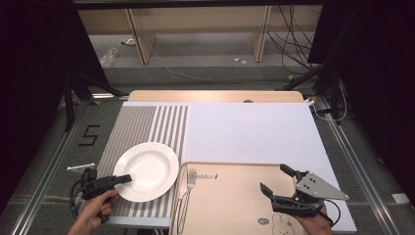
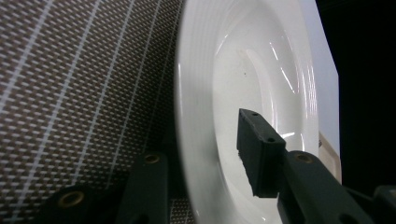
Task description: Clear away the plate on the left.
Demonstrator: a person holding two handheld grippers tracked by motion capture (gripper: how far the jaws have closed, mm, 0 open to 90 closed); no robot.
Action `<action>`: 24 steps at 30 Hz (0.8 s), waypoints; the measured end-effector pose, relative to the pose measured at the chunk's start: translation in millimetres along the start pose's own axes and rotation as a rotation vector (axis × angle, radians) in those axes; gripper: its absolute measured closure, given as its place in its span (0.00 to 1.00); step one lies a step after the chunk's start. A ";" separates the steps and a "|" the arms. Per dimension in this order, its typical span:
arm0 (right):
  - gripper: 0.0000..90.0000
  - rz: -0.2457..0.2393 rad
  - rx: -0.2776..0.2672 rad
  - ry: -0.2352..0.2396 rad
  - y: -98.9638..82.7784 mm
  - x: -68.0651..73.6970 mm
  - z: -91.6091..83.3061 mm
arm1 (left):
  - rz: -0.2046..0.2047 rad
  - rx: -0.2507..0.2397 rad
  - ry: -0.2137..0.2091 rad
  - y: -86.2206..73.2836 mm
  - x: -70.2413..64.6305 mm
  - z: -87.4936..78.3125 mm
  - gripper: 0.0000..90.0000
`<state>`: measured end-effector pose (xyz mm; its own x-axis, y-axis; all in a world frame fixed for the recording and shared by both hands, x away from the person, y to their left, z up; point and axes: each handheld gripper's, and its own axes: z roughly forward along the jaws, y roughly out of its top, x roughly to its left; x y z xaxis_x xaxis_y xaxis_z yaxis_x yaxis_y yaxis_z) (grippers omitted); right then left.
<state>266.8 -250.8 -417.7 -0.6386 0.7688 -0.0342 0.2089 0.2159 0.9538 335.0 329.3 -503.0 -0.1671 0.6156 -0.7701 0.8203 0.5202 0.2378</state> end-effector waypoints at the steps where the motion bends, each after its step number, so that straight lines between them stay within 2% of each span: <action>1: 0.18 -0.001 0.001 0.001 -0.1 0.0 0.2 | 0.000 0.000 0.001 0.0 0.2 0.2 0.75; 5: 0.18 0.000 0.000 0.001 0.0 0.1 0.2 | -0.020 0.001 -0.011 0.6 3.5 0.3 0.80; 8: 0.18 0.000 0.001 0.003 -0.1 0.1 0.2 | -0.017 -0.001 -0.005 0.3 4.1 0.2 0.84; 14: 0.18 0.001 0.000 0.004 -0.1 0.0 0.3 | -0.026 -0.017 -0.045 0.1 4.5 -1.0 0.87; 16: 0.18 0.003 0.000 0.005 0.0 0.0 0.1 | -0.018 -0.018 -0.048 0.0 4.5 -1.6 0.88; 19: 0.18 0.001 0.001 0.005 -0.2 -0.2 0.3 | -0.027 -0.031 -0.056 -0.1 3.7 -1.6 0.89; 24: 0.18 0.002 0.000 0.005 -0.2 -0.3 0.2 | -0.004 -0.046 -0.065 -0.2 1.9 -3.0 0.90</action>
<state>267.1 -250.9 -417.9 -0.6417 0.7663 -0.0311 0.2101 0.2147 0.9538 332.9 332.2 -502.7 -0.1333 0.5741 -0.8079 0.7936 0.5501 0.2599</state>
